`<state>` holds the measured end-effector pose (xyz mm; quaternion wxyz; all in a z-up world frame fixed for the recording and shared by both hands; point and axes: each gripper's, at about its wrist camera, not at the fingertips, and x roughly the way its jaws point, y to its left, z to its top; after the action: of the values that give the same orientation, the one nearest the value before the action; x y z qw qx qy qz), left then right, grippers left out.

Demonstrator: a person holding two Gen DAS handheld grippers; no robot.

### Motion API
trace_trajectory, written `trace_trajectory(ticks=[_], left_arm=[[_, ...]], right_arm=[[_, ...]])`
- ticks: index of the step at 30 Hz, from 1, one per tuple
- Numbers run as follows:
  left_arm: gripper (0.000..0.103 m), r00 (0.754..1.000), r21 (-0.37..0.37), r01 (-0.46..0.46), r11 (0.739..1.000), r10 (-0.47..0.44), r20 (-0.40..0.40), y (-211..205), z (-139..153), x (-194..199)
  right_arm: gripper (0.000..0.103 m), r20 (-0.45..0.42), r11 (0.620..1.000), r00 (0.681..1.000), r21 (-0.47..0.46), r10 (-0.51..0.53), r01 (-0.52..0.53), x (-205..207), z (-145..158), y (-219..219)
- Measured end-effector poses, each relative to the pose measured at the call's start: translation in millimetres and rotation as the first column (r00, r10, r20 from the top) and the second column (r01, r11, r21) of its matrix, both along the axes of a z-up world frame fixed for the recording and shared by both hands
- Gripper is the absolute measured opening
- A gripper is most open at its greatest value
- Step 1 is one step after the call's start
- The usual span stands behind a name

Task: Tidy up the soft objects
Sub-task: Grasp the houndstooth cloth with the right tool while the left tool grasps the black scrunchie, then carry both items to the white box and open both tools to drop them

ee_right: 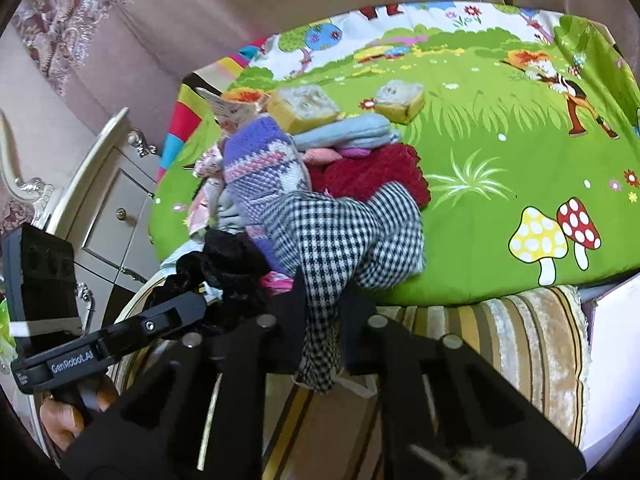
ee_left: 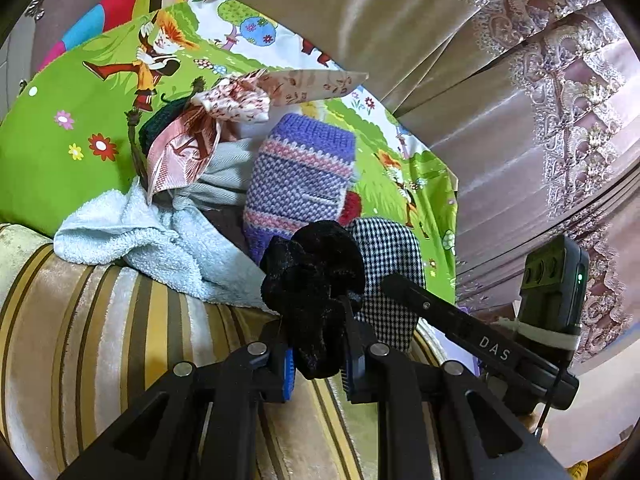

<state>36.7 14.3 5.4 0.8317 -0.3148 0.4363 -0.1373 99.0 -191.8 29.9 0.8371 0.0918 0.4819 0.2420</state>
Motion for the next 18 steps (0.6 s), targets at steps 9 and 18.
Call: trace_trajectory(ticks=[9,18], left_arm=[[0.017,0.999,-0.028,0.022,0.999,-0.021,0.046,-14.8,18.3,3.1],[0.017,0.985,-0.003,0.154,0.988,-0.153,0.083,-78.3,43.4,10.9]], right_arm=[[0.011,0.075,0.997,0.995,0.052,-0.061,0.057,-18.9,24.4,-34.6],[0.011,0.122,0.982,0.976,0.077,-0.182,0.174,-40.0,47.4,-100.3]])
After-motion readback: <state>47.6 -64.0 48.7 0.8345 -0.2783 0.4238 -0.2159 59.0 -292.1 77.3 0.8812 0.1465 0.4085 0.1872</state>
